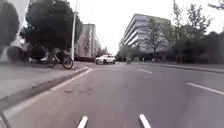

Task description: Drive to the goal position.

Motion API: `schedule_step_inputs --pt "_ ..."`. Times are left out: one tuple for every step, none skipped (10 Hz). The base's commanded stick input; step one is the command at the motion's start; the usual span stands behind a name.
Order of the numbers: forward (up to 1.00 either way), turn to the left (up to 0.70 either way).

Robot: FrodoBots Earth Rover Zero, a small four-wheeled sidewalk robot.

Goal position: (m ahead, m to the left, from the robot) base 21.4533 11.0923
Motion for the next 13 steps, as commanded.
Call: schedule_step_inputs --pt "0.70 0.14" --pt "0.70 0.14" --pt "0.70 0.14" --pt "0.70 0.14" --pt "0.70 0.14" --pt "0.70 0.14" --pt "0.70 0.14" --pt "0.70 0.14" --pt "0.70 0.05" --pt "0.70 0.00" --pt "0.70 0.00" --pt "0.70 0.00" --pt "0.70 0.14"
